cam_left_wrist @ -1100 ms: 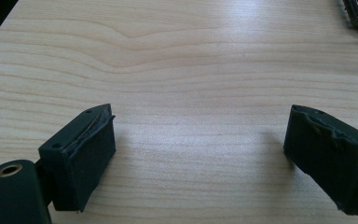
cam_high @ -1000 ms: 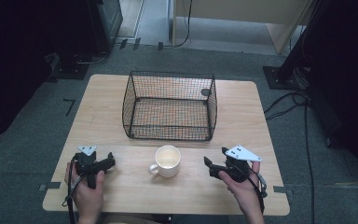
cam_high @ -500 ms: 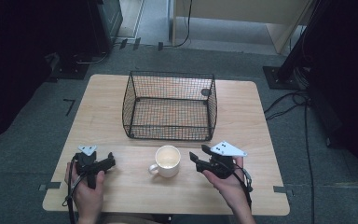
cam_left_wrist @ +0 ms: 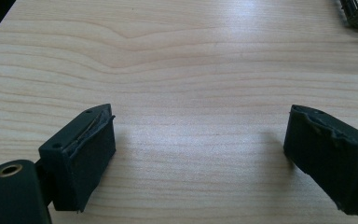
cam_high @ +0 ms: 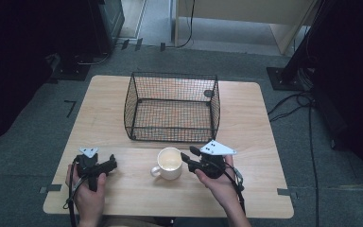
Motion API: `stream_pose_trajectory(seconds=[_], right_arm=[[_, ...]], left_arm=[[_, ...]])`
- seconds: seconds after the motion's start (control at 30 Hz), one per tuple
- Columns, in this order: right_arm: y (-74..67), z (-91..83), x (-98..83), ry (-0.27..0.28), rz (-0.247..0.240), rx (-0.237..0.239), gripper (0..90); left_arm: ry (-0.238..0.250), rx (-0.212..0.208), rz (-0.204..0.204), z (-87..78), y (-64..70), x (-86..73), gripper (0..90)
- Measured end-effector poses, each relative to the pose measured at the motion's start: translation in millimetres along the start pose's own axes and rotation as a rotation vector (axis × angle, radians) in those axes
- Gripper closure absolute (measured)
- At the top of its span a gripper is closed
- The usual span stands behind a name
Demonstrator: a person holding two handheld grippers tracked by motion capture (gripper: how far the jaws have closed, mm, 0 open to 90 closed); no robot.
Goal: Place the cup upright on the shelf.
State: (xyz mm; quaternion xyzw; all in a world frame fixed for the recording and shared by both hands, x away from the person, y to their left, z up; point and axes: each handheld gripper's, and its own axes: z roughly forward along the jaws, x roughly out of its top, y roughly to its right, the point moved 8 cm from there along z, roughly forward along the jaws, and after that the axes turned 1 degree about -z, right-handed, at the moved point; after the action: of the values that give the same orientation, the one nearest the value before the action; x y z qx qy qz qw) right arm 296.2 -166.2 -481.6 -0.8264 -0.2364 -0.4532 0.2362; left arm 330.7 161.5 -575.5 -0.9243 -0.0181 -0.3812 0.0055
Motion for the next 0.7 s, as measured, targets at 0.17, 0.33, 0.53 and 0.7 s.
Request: stream_pose_trajectory(seconds=[0.17, 0.33, 0.53, 0.7], right_arm=[[-1.6, 11.5, -2.0, -0.037, -0.019, -0.012, 59.3], [0.0, 20.1, -1.5, -0.061, -0.007, -0.018, 66.6], [-3.5, 26.3, -6.3, -0.099, -0.009, 0.010, 72.9], [-3.4, 26.2, -9.0, -0.125, -0.019, -0.004, 74.4]], left_arm=[[0.000, -0.001, 0.000, 0.0, 0.1, 0.0, 9.2], [0.000, -0.001, 0.001, 0.0, 0.1, 0.0, 9.2], [0.000, -0.001, 0.001, 0.0, 0.2, 0.0, 9.2], [-0.001, -0.002, 0.002, 0.0, 0.2, 0.0, 9.2]])
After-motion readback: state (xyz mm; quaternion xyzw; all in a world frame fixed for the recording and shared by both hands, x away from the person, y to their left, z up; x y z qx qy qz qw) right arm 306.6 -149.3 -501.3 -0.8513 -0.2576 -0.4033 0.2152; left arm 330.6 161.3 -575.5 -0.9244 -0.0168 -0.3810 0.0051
